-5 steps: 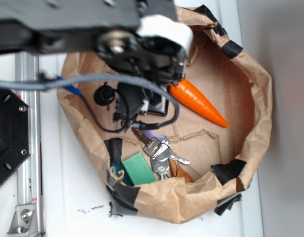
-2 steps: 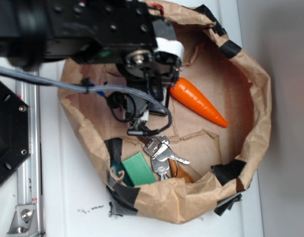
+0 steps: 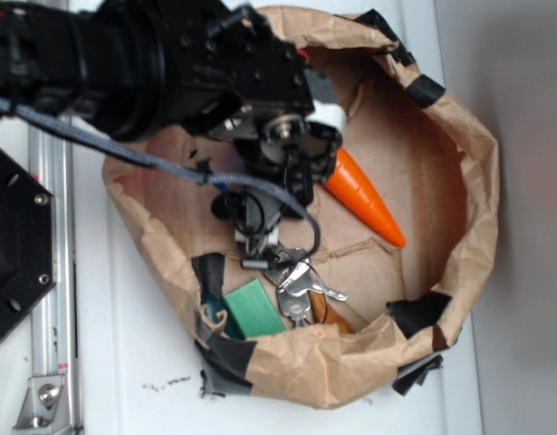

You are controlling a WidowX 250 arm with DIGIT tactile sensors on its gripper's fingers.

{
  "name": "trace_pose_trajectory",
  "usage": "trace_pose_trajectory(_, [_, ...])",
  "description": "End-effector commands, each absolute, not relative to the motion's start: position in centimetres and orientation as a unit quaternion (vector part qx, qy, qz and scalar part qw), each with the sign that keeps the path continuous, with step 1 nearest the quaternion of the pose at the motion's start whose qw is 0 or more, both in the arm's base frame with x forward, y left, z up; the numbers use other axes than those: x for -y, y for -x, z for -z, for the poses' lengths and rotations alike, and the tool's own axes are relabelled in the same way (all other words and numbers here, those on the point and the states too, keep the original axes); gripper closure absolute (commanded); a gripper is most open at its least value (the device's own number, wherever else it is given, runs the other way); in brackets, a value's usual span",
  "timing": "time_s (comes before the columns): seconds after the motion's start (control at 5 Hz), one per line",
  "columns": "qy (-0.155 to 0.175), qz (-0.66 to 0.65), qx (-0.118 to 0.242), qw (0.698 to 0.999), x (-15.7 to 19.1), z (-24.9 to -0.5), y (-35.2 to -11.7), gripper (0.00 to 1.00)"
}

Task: Grab the black box.

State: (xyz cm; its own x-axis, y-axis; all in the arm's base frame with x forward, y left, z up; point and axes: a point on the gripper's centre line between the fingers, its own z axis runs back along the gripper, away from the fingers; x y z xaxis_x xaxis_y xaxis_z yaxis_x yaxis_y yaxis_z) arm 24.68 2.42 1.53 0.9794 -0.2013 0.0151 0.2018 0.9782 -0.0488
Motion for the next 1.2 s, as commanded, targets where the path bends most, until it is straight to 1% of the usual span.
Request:
trace_pose_trajectory(0.0, [0.019, 0.115, 0.024, 0.993, -0.5, -0.3, -26.4, 0.00])
trace_pose_trajectory(0.2, [0.007, 0.115, 0.041, 0.992, -0.3, -2.0, -26.6, 1.00])
trace_pose_trajectory(0.4, [-0.029, 0.105, 0.046, 0.993, -1.5, -4.9, -25.8, 1.00])
trace_pose_trajectory(0.6, [-0.041, 0.086, 0.065, 0.993, -3.6, -9.2, -25.2, 1.00])
trace_pose_trajectory(0.8, [-0.042, 0.085, 0.079, 0.992, -4.7, -13.3, -24.1, 1.00])
trace_pose_trajectory(1.0, [-0.042, 0.084, 0.089, 0.992, -5.1, -15.7, -23.3, 1.00])
